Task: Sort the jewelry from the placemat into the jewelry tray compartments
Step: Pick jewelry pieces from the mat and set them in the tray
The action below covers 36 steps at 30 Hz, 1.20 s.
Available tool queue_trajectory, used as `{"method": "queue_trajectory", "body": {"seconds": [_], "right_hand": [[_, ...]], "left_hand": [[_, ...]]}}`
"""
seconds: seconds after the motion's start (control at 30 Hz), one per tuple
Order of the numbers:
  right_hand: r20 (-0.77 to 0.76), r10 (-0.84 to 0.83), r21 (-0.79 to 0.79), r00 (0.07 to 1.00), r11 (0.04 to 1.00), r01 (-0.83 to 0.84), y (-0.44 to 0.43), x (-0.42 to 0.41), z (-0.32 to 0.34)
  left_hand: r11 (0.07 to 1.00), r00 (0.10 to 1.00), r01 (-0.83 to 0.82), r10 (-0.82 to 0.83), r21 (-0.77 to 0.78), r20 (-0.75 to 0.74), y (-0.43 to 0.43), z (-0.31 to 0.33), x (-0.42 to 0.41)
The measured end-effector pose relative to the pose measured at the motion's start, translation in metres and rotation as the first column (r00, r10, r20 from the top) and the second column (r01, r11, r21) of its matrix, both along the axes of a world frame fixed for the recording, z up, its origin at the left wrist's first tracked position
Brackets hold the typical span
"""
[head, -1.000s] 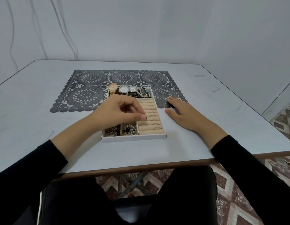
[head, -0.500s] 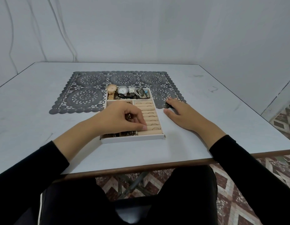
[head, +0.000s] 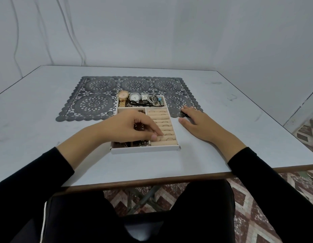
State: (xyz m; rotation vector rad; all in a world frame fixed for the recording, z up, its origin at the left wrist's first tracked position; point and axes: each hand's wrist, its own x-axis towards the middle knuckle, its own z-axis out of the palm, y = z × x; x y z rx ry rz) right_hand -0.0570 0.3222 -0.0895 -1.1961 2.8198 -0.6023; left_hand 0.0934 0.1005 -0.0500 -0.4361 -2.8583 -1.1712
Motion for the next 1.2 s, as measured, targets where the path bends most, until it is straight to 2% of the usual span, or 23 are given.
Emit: {"method": "queue_trajectory", "body": {"seconds": [0.5, 1.2], "right_hand": [[-0.011, -0.010, 0.000, 1.000, 1.000, 0.010, -0.0001, -0.0055, -0.0055], [-0.011, -0.004, -0.006, 1.000, 1.000, 0.004, 0.0000, -0.0006, -0.0010]], "left_hand": [[0.998, 0.998, 0.064, -0.064, 0.001, 0.020, -0.0052, -0.0034, -0.0085], [0.999, 0.998, 0.040, -0.041, 0.014, 0.057, -0.0029, -0.0012, -0.0076]]}}
